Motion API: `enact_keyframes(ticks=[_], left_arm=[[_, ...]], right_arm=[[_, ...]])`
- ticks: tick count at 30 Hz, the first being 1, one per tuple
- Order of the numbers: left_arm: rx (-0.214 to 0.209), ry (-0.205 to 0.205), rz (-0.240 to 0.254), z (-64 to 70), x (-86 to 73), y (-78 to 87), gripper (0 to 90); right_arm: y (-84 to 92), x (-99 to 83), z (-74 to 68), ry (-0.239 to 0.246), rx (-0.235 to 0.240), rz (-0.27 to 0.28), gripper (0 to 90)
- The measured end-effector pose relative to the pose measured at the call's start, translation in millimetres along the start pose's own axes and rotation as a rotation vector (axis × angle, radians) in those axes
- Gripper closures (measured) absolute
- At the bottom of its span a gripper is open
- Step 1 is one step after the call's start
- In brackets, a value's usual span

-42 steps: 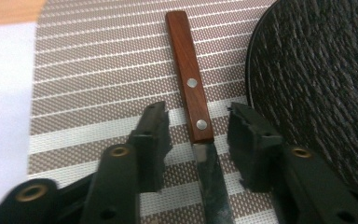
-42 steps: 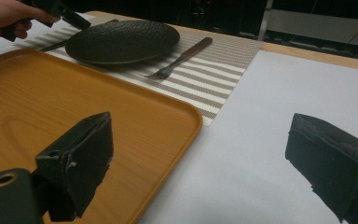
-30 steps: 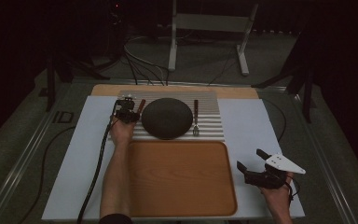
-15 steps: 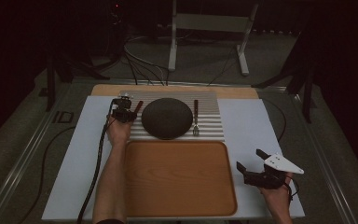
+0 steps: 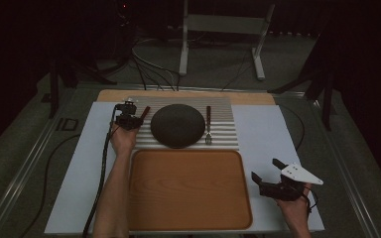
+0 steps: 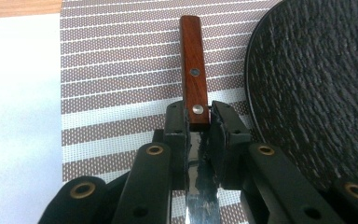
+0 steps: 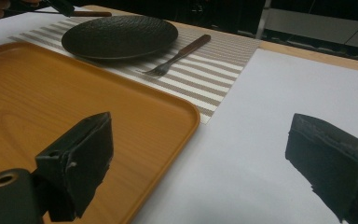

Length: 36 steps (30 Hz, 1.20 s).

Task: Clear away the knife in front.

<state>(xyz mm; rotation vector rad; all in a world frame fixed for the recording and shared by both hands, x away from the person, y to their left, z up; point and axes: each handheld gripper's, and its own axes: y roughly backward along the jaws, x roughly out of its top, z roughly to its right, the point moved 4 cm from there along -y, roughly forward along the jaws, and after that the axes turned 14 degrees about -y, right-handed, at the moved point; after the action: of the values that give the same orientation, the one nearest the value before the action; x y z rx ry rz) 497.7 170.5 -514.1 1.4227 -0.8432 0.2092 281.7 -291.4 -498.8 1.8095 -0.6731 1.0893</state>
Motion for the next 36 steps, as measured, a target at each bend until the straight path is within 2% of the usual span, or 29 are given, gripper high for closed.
enact_keyframes(ticks=[13, 16, 21, 27, 32, 36], left_arm=[[0.0, 0.021, 0.033, 3.2, -0.5, 12.0, 78.5], [0.019, 0.016, 0.026, 6.5, -1.4, 16.5, 78.6], [0.027, 0.025, 0.034, 7.5, -2.8, 20.9, 78.5], [0.037, 0.022, 0.047, 10.3, -3.7, 28.5, 78.5], [0.057, -0.006, 0.065, 17.7, -4.3, 39.7, 78.5], [0.052, -0.001, 0.076, 20.8, -5.3, 43.2, 78.5]], right_arm=[[-0.2, -0.2, -0.5, 0.0, 0.0, -0.001, 7.5], [-0.4, -0.2, -0.7, 0.0, 0.0, -0.002, 7.5], [-0.5, -0.3, -0.8, -0.001, 0.0, -0.002, 7.5], [-1.0, -0.5, -1.1, 0.001, 0.0, -0.004, 7.5], [-1.0, -0.6, -1.1, 0.001, 0.001, -0.005, 7.5], [-1.1, -0.6, -1.2, 0.001, 0.001, -0.006, 7.5]])
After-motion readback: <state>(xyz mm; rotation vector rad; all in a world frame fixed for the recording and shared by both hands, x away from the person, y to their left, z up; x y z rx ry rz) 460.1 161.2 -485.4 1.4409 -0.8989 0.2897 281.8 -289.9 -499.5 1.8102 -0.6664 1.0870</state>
